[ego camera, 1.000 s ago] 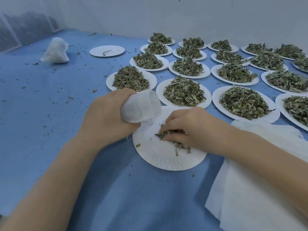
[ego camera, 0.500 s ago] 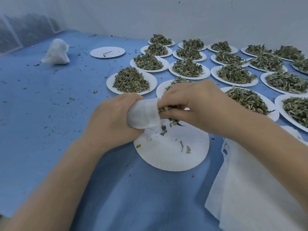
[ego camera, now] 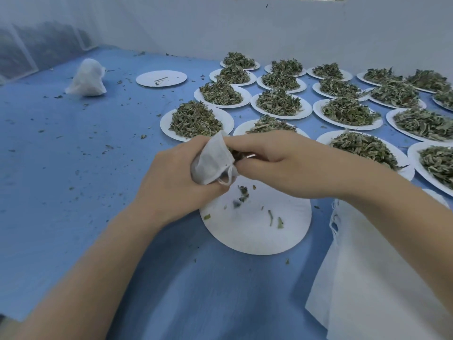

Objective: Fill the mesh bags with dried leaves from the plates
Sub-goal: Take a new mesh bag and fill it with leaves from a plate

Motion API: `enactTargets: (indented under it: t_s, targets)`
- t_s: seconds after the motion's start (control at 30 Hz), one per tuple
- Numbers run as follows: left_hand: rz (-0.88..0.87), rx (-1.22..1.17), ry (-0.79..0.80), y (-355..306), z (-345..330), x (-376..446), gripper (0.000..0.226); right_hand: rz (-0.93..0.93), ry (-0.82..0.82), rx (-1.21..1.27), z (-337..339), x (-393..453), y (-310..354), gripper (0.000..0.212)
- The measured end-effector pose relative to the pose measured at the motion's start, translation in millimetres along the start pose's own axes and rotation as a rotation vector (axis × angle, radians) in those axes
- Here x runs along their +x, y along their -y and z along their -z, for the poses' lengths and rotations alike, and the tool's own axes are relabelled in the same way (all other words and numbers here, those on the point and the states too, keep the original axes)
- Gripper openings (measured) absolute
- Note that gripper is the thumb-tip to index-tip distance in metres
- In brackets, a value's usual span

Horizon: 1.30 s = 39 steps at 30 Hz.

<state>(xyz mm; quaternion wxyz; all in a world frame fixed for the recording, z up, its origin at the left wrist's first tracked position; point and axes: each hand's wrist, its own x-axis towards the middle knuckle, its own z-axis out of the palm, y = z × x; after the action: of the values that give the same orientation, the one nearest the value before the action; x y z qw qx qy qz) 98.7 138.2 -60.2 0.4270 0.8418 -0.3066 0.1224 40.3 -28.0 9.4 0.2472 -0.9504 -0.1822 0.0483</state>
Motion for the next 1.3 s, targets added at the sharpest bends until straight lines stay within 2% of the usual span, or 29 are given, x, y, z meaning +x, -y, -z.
enactTargets:
  t_s: [0.13,0.23,0.33,0.5,0.63,0.7,0.8,0.9,1.0,1.07,1.2,1.27,1.3]
  targets:
    - [-0.012,-0.014,-0.004,-1,3,0,0.034,0.055,0.009,-0.055,2,-2,-5,0.027]
    - [-0.024,-0.050,0.013,-4,3,-1,0.027,0.066,-0.158,-0.010,0,-2,-9,0.030]
    - [-0.050,-0.028,0.018,-7,2,-3,0.027,0.077,-0.302,0.051,-3,-2,-12,0.022]
    - [-0.103,0.013,-0.005,-12,-1,-5,0.040,0.174,-0.457,-0.120,-14,3,-11,0.011]
    - [-0.090,0.059,0.003,-13,-4,-6,0.049,0.135,-0.329,-0.238,-13,8,-4,0.024]
    - [-0.083,0.040,-0.007,-11,-3,-5,0.049,0.143,-0.242,-0.192,-8,6,-4,0.026]
    - [-0.093,0.030,-0.033,-12,2,-4,0.051,0.138,-0.144,0.004,-3,2,-5,0.018]
    - [-0.104,0.020,-0.023,-16,1,-4,0.055,0.143,-0.254,0.062,-6,3,-5,0.016]
    - [-0.107,0.033,-0.013,-19,-3,-5,0.055,0.149,-0.360,-0.108,-15,11,-2,0.011]
    - [-0.120,0.037,-0.006,-18,-4,-5,0.054,0.121,-0.325,-0.154,-18,16,2,0.016]
    - [-0.130,0.041,-0.007,-12,1,-4,0.050,0.224,-0.145,-0.119,-9,16,2,0.034]
    - [-0.114,0.072,-0.059,-7,6,-2,0.049,0.219,-0.131,0.034,-3,10,0,0.030]
    - [-0.094,0.097,-0.089,-5,9,-1,0.048,0.199,-0.185,0.130,-1,7,-4,0.025]
